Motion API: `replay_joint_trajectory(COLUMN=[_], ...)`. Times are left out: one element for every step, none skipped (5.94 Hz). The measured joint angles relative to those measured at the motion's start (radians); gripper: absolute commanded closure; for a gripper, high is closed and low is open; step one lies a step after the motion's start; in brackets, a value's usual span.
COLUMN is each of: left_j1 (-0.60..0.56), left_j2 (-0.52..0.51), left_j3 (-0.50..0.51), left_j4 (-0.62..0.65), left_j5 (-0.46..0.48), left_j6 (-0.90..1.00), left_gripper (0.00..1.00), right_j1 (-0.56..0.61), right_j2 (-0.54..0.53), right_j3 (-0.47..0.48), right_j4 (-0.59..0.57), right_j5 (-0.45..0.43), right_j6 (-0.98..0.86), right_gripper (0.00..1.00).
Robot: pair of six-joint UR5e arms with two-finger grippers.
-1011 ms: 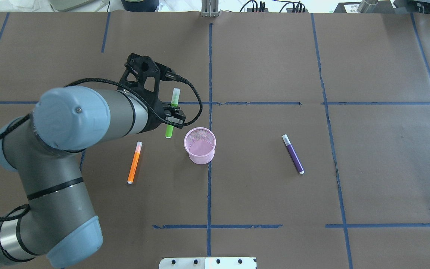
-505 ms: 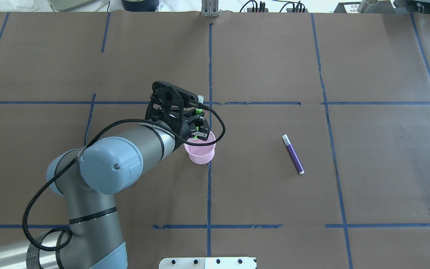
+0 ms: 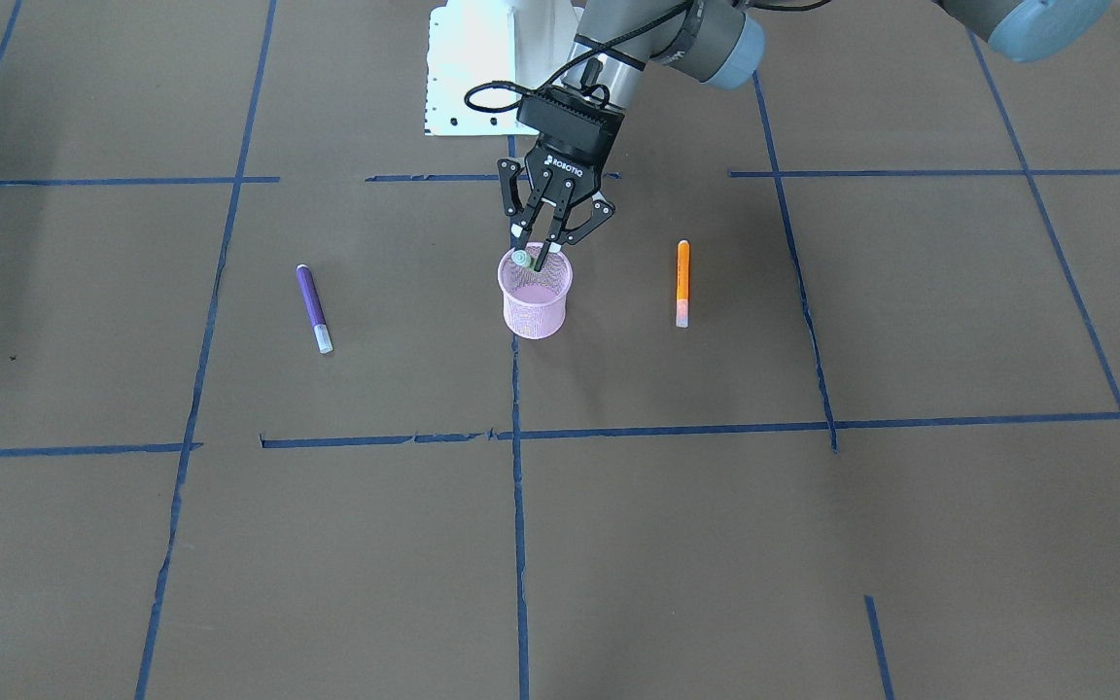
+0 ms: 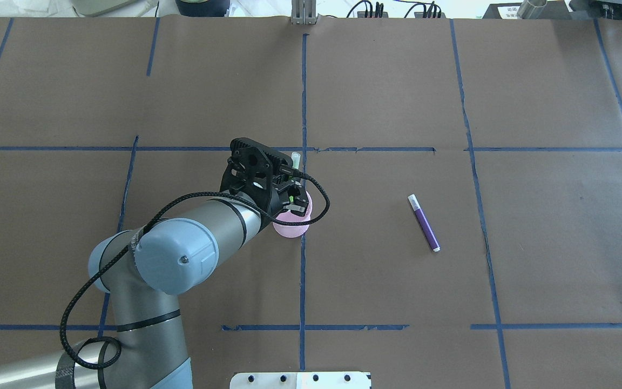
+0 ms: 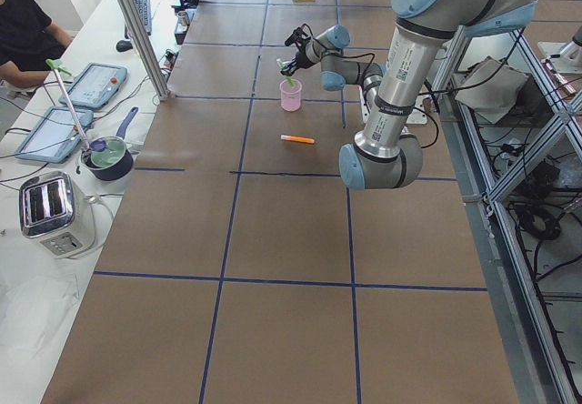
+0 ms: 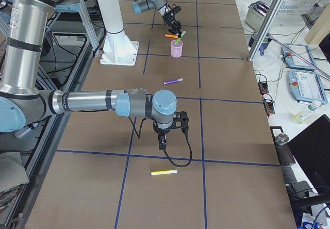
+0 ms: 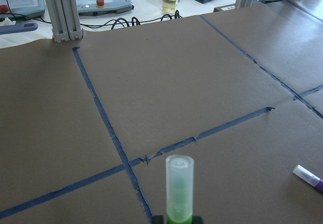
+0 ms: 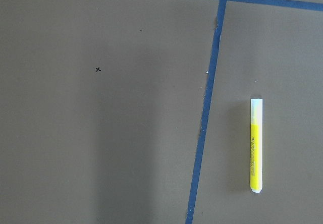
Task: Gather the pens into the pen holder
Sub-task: 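Lower the green highlighter into the cup and open the left gripper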
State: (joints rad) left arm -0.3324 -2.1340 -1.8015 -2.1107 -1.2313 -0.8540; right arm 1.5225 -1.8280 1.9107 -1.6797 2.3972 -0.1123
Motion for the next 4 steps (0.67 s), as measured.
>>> replay_joint_trajectory(left_j1=[0.002, 0.001, -0.006, -0.033], left_j2=[0.001, 0.002, 0.002, 0.007], left_j3=[0.001, -0.006, -0.013, -0.014], left_j4=[-0.001, 0.002, 0.008, 0.024], left_j5=[-0.001, -0.005, -0.013, -0.069], left_j6=[0.003, 0.003, 0.003, 0.002], left_gripper=[0.00, 0.00, 0.00, 0.00], right_j1=[0.000, -0.002, -0.004, -0.007], right_j2=[0.001, 0.001, 0.004, 0.019], right_j3=[-0.001, -0.006, -0.026, -0.068], right_j4=[0.000, 0.000, 0.000, 0.002], right_j5=[-0.001, -0.003, -0.006, -0.010], right_j6=[0.000, 0.000, -0.001, -0.003], right_gripper=[0.00, 0.00, 0.01, 0.01])
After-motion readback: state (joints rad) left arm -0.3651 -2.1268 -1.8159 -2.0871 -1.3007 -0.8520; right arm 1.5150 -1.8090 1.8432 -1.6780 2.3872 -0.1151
